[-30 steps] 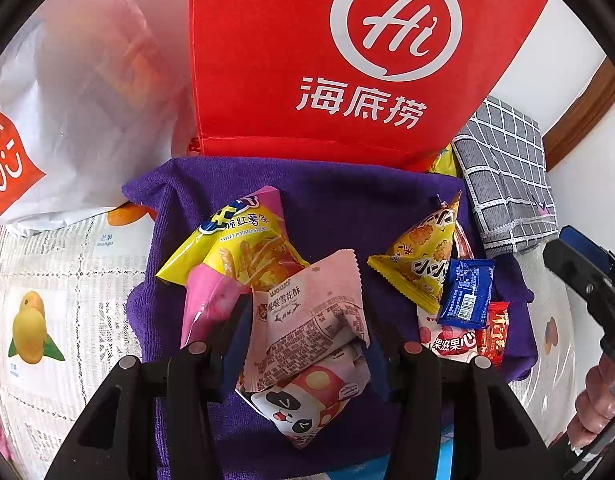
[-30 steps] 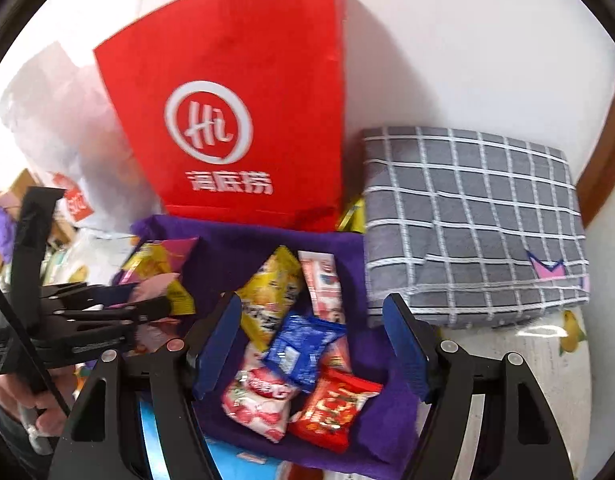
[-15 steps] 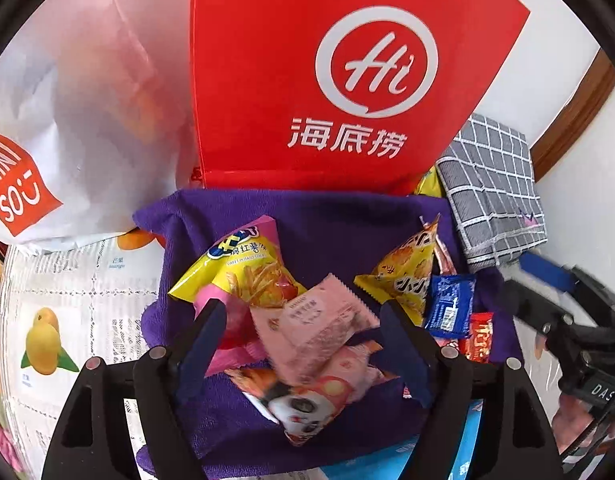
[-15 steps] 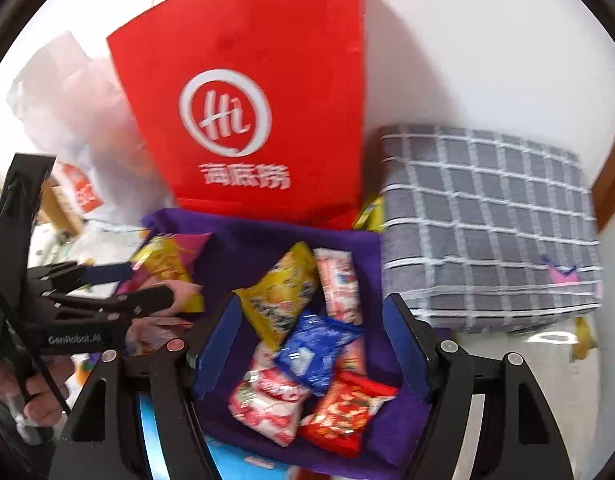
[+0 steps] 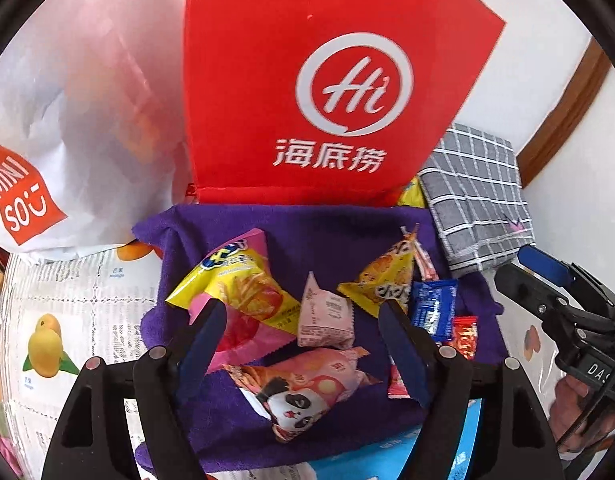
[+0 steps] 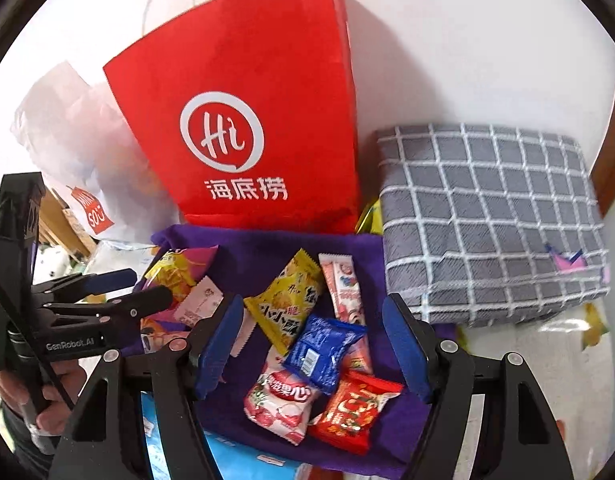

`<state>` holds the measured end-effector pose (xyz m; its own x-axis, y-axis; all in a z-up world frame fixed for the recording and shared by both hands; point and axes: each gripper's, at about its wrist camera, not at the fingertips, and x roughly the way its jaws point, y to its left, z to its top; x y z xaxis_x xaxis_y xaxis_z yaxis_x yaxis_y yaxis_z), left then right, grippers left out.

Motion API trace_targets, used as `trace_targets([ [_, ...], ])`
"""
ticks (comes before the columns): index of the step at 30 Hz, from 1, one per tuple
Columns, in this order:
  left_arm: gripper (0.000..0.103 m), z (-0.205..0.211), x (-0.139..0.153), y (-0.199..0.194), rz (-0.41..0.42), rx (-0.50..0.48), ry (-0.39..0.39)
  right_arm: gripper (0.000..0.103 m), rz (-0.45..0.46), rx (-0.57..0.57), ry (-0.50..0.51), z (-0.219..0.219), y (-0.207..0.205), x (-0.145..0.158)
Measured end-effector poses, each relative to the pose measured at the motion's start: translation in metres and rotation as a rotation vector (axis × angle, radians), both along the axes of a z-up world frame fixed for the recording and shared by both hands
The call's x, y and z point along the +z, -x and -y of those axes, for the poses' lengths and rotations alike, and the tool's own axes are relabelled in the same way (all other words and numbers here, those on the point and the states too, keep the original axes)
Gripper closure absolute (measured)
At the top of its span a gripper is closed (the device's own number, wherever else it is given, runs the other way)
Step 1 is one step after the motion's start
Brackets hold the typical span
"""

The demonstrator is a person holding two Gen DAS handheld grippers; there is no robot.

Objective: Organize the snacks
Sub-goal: 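Pull both tools back from the towel toward the remaining snacks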

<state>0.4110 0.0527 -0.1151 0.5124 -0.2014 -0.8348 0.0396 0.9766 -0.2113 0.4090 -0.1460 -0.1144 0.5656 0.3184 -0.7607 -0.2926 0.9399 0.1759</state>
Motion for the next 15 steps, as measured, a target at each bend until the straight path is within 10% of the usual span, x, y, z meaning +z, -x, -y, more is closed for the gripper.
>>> trace_targets([
  [15, 0.027, 0.002, 0.032, 0.013, 0.051, -0.027, -0.016, 0.044, 0.106, 0.011, 0.084, -0.011, 0.033, 0.036],
])
